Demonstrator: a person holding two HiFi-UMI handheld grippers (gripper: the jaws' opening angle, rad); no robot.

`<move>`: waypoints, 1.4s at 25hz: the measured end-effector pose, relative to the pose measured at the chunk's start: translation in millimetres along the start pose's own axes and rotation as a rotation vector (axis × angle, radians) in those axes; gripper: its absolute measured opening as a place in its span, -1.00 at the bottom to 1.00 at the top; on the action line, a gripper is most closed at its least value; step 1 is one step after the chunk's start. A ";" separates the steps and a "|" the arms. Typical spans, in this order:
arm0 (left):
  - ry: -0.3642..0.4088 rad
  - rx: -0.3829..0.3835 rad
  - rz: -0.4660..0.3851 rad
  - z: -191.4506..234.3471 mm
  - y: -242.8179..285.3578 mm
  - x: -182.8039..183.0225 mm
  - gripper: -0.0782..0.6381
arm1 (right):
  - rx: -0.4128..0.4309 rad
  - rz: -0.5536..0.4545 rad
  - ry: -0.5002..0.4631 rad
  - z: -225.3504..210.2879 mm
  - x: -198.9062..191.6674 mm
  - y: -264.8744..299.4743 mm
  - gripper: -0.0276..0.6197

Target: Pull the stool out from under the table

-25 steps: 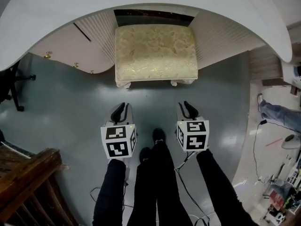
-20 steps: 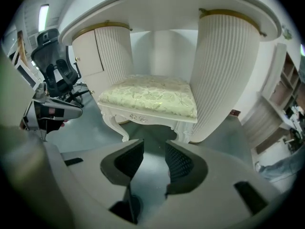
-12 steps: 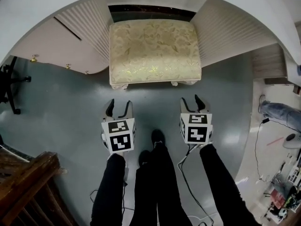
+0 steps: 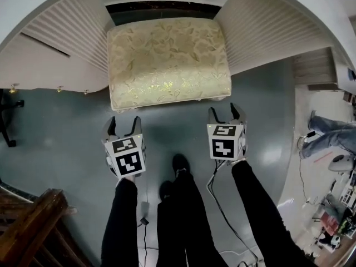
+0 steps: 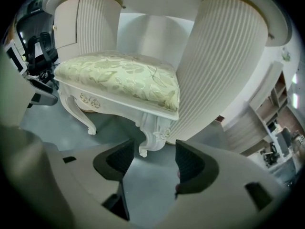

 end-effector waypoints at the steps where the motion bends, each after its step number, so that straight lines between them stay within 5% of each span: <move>1: -0.004 0.004 0.007 0.6 4.6 -1.2 0.07 | -0.005 0.006 -0.004 -3.1 -1.0 5.1 -0.09; 27: 0.035 0.087 0.046 0.9 80.5 -1.4 0.10 | -0.104 0.008 -0.095 -19.8 3.7 64.0 -0.09; 35: 0.083 0.118 0.051 1.1 87.3 -0.8 0.10 | -0.029 -0.023 -0.157 -21.6 6.8 69.3 -0.07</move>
Point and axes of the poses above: the fingertips, and each gripper's own axes: y forward along the fingers, z to its left, x out of its top, the point moved 3 cm from there along -y, backward along the fingers, and after that the axes turned 12 degrees about x, right-handed, at the moved point
